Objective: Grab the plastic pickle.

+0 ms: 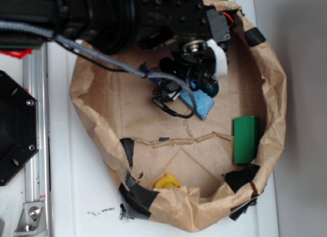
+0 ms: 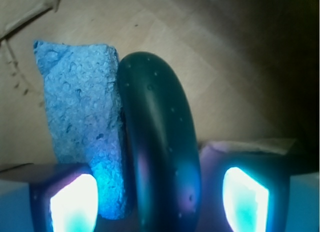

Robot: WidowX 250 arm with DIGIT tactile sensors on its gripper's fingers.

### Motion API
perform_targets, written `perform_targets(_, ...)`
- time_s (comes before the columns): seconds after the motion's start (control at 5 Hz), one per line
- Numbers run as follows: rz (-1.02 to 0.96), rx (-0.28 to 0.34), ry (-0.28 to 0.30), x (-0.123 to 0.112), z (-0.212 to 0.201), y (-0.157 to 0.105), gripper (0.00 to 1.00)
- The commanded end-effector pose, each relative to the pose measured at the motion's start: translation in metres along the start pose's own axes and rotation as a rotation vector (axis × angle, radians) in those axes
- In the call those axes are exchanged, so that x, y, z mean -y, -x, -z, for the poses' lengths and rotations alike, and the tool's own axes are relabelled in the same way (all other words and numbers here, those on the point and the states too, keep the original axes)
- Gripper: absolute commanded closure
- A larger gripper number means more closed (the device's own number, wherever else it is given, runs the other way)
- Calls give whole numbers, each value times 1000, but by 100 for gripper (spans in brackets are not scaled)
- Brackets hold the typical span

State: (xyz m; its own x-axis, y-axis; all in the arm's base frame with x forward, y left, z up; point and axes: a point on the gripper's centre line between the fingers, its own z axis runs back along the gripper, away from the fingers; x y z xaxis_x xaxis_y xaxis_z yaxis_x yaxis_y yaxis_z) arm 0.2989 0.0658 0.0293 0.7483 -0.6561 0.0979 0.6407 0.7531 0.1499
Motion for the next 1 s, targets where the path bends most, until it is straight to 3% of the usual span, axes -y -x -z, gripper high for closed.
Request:
perform_targets(0.0, 123, 10, 15, 27, 7, -24, 0)
perform_targets(0.2, 106, 5, 37, 27, 11, -22, 0)
perform_targets(0.4, 88, 3, 49, 28, 13, -21, 100)
perform_targets(0.6, 114, 7, 53, 32, 5, -22, 99)
perform_targets(0.8, 179, 25, 77, 47, -8, -27, 90)
